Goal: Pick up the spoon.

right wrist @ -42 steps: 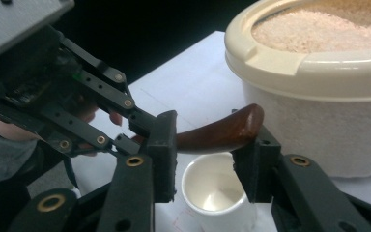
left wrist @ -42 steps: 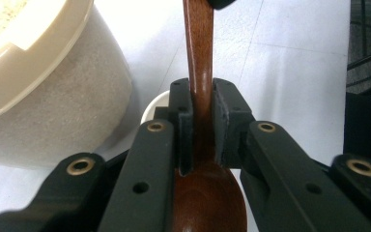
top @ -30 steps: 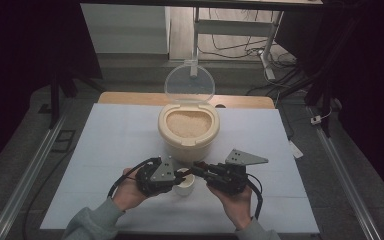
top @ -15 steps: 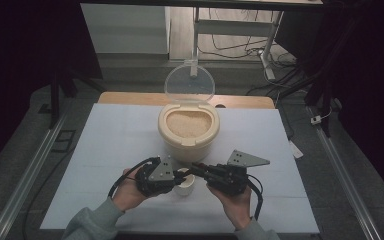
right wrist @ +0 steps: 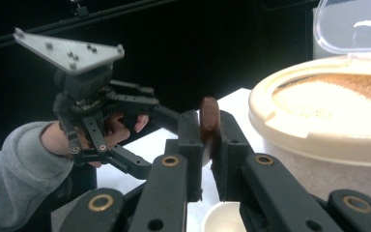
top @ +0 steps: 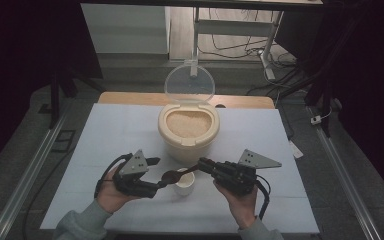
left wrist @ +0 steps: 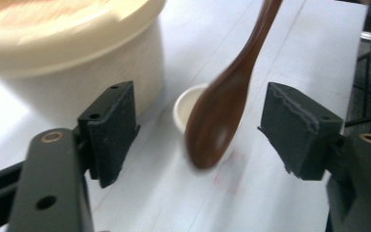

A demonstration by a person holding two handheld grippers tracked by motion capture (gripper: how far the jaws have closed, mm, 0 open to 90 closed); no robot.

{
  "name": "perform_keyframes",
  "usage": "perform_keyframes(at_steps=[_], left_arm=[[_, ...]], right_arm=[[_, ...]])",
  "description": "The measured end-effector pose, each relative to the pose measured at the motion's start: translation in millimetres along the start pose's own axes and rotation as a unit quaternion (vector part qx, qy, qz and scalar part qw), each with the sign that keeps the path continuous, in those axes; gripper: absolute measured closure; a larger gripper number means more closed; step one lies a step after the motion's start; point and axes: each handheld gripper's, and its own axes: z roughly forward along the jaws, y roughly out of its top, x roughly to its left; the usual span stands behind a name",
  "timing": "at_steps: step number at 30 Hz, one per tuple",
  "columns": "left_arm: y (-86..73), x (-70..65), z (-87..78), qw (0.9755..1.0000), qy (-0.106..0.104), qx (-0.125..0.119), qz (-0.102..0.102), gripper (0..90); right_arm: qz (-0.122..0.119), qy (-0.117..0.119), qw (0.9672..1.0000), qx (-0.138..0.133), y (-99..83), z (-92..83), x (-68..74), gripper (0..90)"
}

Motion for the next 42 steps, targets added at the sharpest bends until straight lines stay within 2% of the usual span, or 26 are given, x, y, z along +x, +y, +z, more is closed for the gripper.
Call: perform_keyframes(at_steps=[10,15,21,29,42], left_arm=[[-46.4,19.6,-18.3,0.9980,0.035,0.010,-0.052,24.3],[-74.5,26.1,-25.6,0.9955,0.052,0.023,-0.076,23.8],[-97.8,32.9,-34.8,0.9924,0.067,0.034,-0.098,23.1],[-107.8,37.7,-40.8,0.9903,0.075,0.036,-0.112,22.8],[-109.1,39.0,-38.7,0.9901,0.073,0.040,-0.113,22.5]], right_arm=[[-0.005,-0.017,0.9997,-0.019,7.3,-14.7,-7.5,83.2],[-0.005,-0.026,0.9992,-0.029,10.4,-21.7,-10.5,83.1],[-0.012,-0.037,0.9984,-0.041,16.9,-32.0,-12.4,83.1],[-0.014,-0.044,0.9977,-0.049,19.2,-37.4,-14.8,83.2],[-0.019,-0.051,0.9966,-0.062,24.0,-44.0,-14.8,83.1]])
